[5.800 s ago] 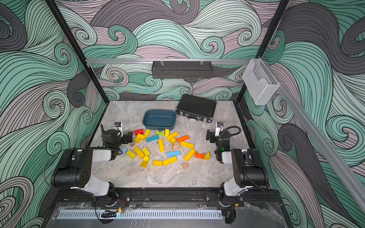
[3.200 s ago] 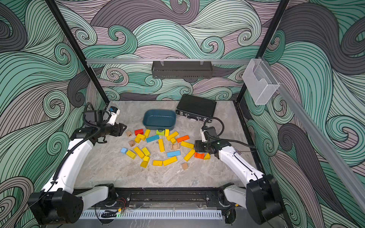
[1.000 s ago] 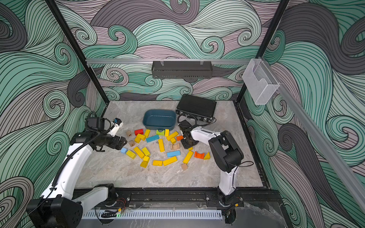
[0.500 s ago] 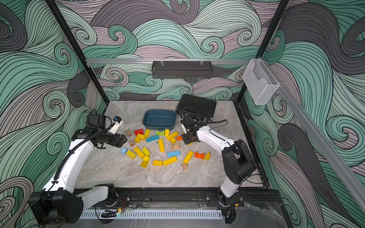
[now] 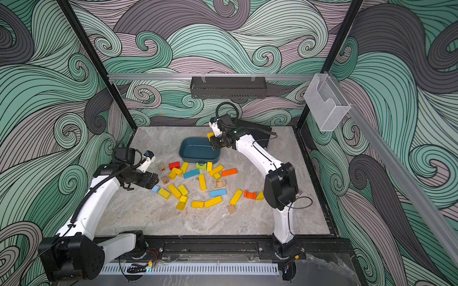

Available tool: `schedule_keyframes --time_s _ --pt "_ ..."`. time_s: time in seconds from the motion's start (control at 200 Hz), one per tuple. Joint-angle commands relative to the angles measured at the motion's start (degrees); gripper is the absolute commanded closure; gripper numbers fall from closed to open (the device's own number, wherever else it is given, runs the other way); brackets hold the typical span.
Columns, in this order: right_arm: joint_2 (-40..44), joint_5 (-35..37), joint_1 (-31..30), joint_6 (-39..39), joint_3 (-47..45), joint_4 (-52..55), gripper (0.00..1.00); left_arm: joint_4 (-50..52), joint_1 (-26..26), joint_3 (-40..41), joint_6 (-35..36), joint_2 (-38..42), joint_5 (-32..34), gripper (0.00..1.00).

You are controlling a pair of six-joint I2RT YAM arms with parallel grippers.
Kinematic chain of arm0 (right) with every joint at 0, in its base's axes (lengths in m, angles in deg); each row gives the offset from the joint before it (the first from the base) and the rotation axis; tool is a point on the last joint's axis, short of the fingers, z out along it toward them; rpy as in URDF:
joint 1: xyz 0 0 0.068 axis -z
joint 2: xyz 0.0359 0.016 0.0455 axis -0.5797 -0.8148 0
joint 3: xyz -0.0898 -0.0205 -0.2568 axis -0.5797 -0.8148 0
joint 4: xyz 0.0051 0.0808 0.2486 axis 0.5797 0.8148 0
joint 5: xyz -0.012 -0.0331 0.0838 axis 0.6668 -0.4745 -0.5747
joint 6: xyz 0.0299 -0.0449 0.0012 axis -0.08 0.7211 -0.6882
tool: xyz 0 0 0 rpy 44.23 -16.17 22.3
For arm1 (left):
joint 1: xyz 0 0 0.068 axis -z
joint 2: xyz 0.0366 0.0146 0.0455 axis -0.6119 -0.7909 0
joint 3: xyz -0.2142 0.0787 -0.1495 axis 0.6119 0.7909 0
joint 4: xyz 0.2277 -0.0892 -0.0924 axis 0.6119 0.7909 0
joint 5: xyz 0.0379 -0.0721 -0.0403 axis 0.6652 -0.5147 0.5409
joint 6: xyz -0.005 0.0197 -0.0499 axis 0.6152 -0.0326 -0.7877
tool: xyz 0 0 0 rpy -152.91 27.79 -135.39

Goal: Pick out the yellow building blocks
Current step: Place the building block in the storage box.

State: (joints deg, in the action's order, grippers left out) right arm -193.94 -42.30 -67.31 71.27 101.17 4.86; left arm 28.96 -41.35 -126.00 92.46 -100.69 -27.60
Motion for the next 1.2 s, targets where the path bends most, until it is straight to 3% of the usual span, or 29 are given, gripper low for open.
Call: schedule_keyframes --time_s 0.0,0.21,0.41,0.68,0.841,0.956,1.196 --pt "-7.15 -2.60 0.15 -1.15 7.50 0.88 0.76 1.42 -0.23 1.27 2.50 0.87 -1.52 0.08" --pt "-19.59 -2.45 0.11 -0.89 19.83 0.86 0.76 2.03 -0.22 2.24 3.73 2.18 -4.80 0.08" --pt "-25.30 0.19 -0.19 -0.02 22.41 1.41 0.75 1.34 -0.12 2.55 4.70 3.18 -6.45 0.07" --pt "-28.24 3.12 -0.20 2.09 21.25 3.15 0.68 0.63 0.25 0.95 5.49 0.86 -6.84 0.07" --pt "-29.15 3.68 -0.22 1.95 21.34 3.54 0.57 0.02 1.22 -0.73 6.15 -1.41 -6.31 0.07" --pt "-28.77 4.04 -0.46 2.18 21.58 3.61 0.55 0.19 2.41 -1.88 6.41 -2.09 -6.05 0.06" --pt "-20.90 6.19 -0.68 2.62 20.21 5.99 0.51 1.79 10.38 -5.36 7.29 -2.43 -3.84 0.06"
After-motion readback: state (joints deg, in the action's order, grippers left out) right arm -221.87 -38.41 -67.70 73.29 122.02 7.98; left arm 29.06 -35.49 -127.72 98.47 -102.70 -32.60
